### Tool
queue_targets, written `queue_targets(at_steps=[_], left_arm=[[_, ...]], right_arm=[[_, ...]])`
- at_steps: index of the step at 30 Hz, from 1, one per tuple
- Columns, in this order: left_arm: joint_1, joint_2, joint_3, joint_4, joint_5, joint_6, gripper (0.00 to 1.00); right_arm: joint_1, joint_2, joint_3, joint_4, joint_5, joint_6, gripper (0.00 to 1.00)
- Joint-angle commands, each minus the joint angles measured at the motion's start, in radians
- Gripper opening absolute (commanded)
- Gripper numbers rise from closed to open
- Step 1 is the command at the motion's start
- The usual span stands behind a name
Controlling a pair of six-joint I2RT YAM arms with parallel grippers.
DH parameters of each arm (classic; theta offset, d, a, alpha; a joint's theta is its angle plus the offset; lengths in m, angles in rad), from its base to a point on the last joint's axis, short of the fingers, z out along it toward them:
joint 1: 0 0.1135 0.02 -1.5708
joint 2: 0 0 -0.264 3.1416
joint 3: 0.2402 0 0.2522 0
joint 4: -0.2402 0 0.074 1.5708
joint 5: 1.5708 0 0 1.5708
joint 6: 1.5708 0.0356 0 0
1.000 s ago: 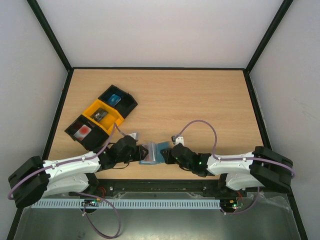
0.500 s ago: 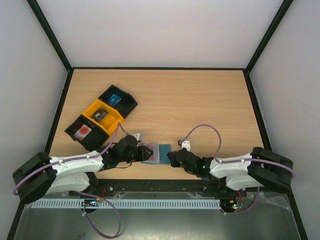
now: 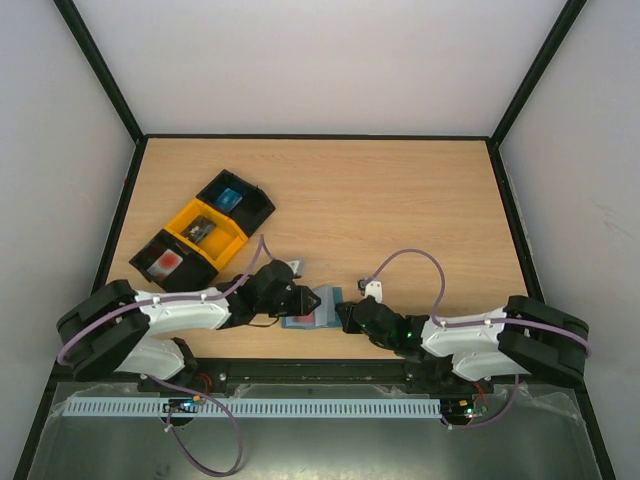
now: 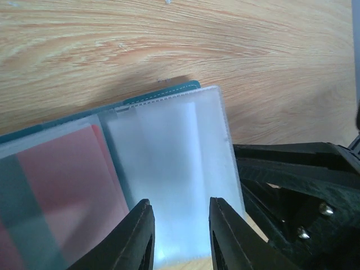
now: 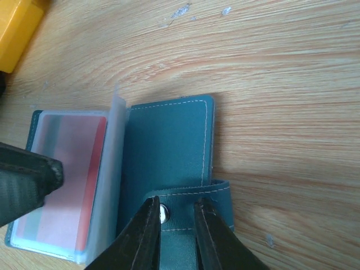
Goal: Take the credit cards out of the card holder
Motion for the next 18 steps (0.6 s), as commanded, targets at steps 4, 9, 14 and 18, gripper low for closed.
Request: queue_targets(at_steps=[4, 9, 14, 18], left_arm=[[0.005, 0.109, 0.069, 0.026, 0.014, 0.046, 0.27], [0.005, 0.167, 0.091, 0.046, 0.021, 0.050, 0.27], [0.005, 0.200, 0.101, 0.055, 0.024, 0.050, 0.26], [0.005, 0.210, 0.100, 0.055, 0.021, 0.045, 0.26]], right_arm=[[0.005, -0.089, 0.006, -0.073, 0.003, -0.004, 0.18], [0.005, -0.213, 0.021, -0.141, -0.015, -0.013, 0.20], [0.005, -0.294, 0.023, -0.119, -0.063, -0.028, 0.21], [0.005, -0.276, -0.006, -0.029, -0.099, -0.019, 0.21]])
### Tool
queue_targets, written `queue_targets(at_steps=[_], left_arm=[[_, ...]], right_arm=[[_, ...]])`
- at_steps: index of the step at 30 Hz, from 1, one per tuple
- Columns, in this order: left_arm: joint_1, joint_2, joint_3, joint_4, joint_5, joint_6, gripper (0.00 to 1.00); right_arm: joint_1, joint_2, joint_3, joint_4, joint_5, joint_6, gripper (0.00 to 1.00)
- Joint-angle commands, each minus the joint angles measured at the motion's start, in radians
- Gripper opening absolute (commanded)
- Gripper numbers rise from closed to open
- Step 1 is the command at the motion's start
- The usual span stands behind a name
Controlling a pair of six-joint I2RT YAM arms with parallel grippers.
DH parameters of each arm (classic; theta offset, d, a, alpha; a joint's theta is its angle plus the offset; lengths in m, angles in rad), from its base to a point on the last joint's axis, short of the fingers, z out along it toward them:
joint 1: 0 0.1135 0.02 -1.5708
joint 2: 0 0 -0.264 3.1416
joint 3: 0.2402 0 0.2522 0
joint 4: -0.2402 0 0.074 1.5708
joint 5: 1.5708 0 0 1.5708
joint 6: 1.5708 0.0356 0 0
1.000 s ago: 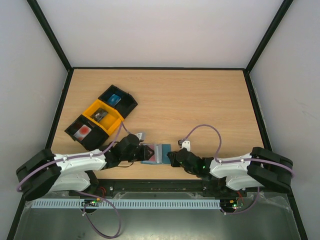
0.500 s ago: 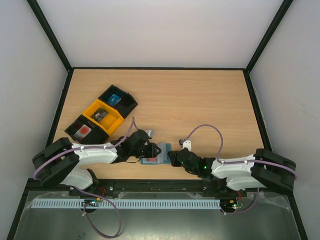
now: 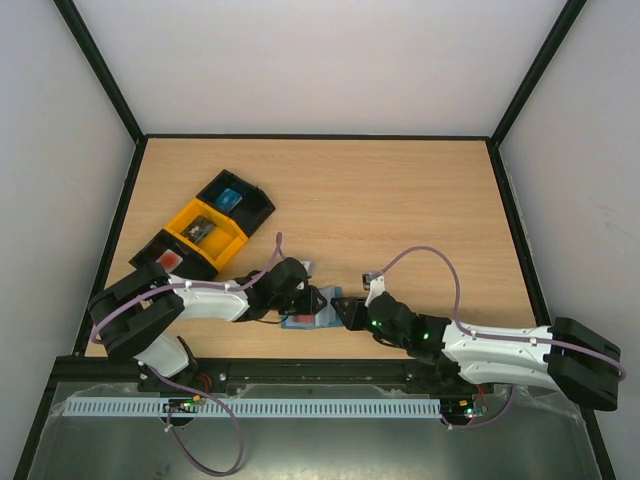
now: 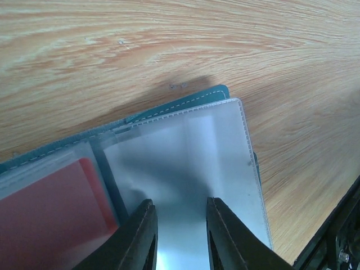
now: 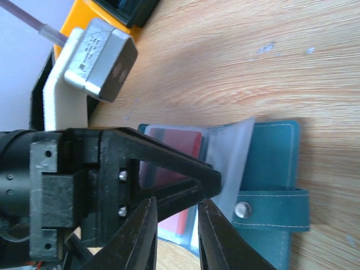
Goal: Take the credit cards out of the card holder
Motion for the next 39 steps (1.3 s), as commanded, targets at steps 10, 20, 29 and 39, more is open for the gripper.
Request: queue_targets(at_steps=[10, 20, 29, 39], left_arm=[[0.007, -0.059, -0.020, 0.034, 0.009, -0.037, 0.20], [0.044, -0.292, -0.036, -0.203, -0.128, -0.065, 0.36], [0.196, -0.520, -0.185, -0.349, -0.140, -0.033, 0.55], [0.282, -0.553, -0.331, -0.183, -0.015, -0.032, 0.59]], right_arm=[[0.005, 0.272, 0.024, 0.144, -0.073, 0.015, 0.20], [0.005, 0.479, -0.008, 0.223, -0.093, 0.070, 0.18], [0.005, 0.515, -0.036, 0.254, -0.087, 0.088, 0.18], [0.005, 0.513, -0.037, 0.259, -0.080, 0.093, 0.18]])
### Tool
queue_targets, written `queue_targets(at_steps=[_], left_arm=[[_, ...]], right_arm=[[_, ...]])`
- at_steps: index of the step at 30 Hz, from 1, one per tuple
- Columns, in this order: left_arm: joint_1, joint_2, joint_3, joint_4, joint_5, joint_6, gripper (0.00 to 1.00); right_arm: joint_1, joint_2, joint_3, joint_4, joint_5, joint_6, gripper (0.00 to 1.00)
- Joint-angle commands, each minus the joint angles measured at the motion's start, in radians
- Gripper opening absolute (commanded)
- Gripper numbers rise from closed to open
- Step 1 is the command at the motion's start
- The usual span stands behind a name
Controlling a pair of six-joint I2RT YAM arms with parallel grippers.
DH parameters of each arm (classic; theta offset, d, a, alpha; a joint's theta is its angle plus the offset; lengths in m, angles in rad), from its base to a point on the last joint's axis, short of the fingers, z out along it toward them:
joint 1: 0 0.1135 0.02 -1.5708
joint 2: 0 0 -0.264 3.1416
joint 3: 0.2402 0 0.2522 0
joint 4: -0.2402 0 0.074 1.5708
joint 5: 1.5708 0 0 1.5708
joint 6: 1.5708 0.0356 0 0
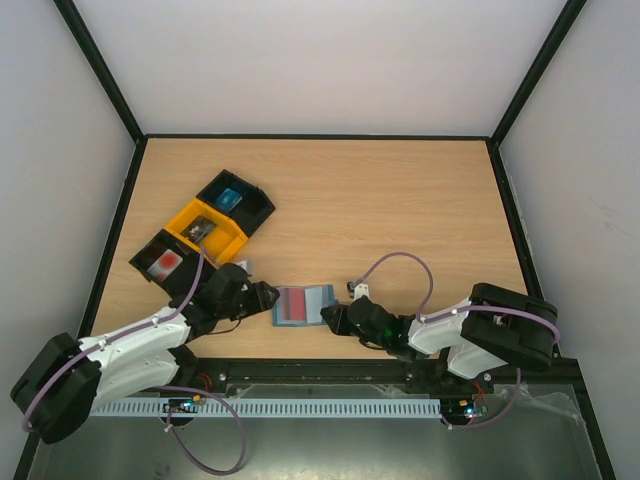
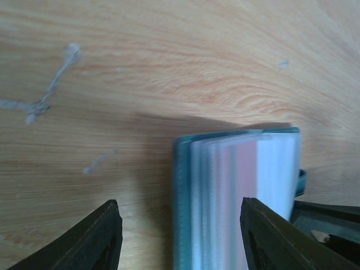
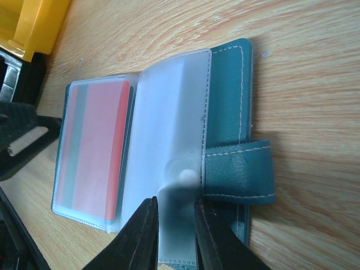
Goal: Take the credit cards out of the card holder
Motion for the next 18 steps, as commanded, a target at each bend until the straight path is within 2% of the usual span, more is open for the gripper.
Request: queue_targets(at_steps=[1, 10, 18], left_arm=[[0.025, 0.024, -0.059, 0.110, 0.074, 0.010, 0.58], [0.025, 0.058, -0.125, 0.334, 0.132, -0.045, 0.47], [0.025, 0.082, -0.148, 0.407, 0.139, -0.058, 0.46]], right_arm=[[0.005, 0.027, -0.035, -0.109, 0.001, 0.012, 0.18], [0.005, -0.009, -0.052, -0.114, 0.013, 0.020, 0.18], [0.005, -0.024, -0.053, -0.114, 0.013, 0.020, 0.18]])
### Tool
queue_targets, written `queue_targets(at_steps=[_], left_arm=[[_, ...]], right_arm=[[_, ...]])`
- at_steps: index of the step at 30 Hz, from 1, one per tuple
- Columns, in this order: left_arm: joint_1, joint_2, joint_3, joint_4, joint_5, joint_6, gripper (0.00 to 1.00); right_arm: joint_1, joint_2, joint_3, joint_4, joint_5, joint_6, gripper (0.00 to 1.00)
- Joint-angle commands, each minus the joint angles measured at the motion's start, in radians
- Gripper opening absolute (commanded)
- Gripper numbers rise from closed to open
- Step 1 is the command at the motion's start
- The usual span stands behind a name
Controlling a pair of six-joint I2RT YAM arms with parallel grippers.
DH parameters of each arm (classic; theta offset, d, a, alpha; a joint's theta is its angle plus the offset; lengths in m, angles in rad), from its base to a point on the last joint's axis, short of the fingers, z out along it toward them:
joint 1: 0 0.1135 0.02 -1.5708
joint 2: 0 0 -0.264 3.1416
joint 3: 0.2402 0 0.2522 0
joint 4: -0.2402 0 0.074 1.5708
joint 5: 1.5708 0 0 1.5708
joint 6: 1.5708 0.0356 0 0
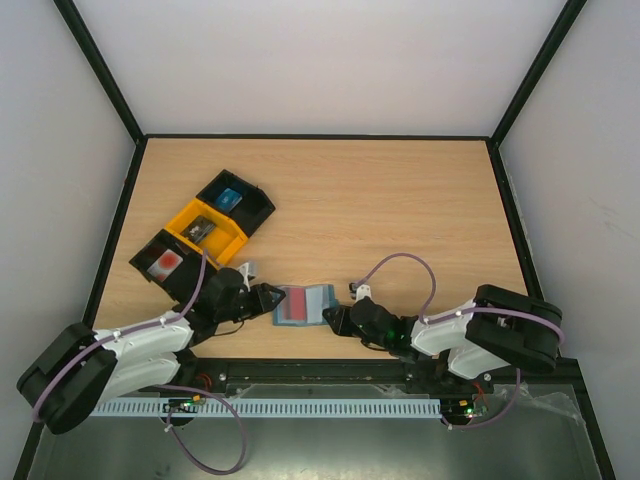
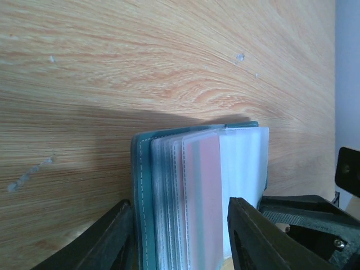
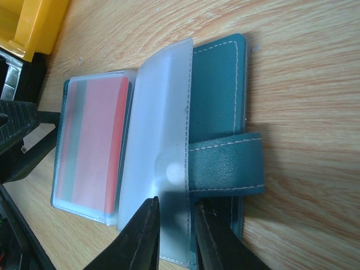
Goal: Take the credit cards out of the card holder
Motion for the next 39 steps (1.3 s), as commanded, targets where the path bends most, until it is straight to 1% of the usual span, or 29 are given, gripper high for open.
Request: queue_targets(at_steps=[1, 4, 9, 13, 17, 23, 26, 34, 38, 39], left_arm=[[0.003, 0.004, -0.027, 0.082, 0.006, -0.016, 0.46], [0.003, 0.000, -0.023, 0.042, -0.019, -0.015, 0.47], [0.003, -0.019, -0.033, 0.009, -0.056, -0.010, 0.55], [0.003, 0.006, -0.037, 0.037, -0.040, -0.012, 0.55], [0.003, 0.049, -0.030, 0.060, -0.025, -0.009, 0.53], [-0.001, 0.119, -0.051, 0.181, 0.030, -0.031, 0.46], [-0.009, 0.121, -0.046, 0.193, 0.032, -0.029, 0.43], [-0.027, 0.089, -0.045, 0.196, 0.019, -0.030, 0.22], [-0.033, 0.105, -0.043, 0.213, 0.027, -0.029, 0.13], [-0.034, 0.108, -0.041, 0.213, 0.028, -0.030, 0.12]], right_arm=[[0.005, 0.001, -0.038, -0.108, 0.014, 0.005, 0.19], [0.005, -0.002, -0.037, -0.109, 0.011, 0.007, 0.19], [0.005, -0.013, -0.036, -0.110, 0.011, 0.006, 0.18], [0.006, -0.019, -0.042, -0.109, 0.012, 0.009, 0.18], [0.006, -0.030, -0.046, -0.114, 0.013, 0.012, 0.18], [0.006, -0.049, -0.049, -0.120, 0.017, 0.019, 0.18], [0.006, -0.052, -0.047, -0.123, 0.017, 0.015, 0.19], [0.006, -0.073, -0.054, -0.135, 0.021, 0.019, 0.18], [0.007, -0.116, -0.046, -0.184, 0.033, 0.017, 0.19], [0.006, -0.134, -0.041, -0.202, 0.037, 0.014, 0.19]])
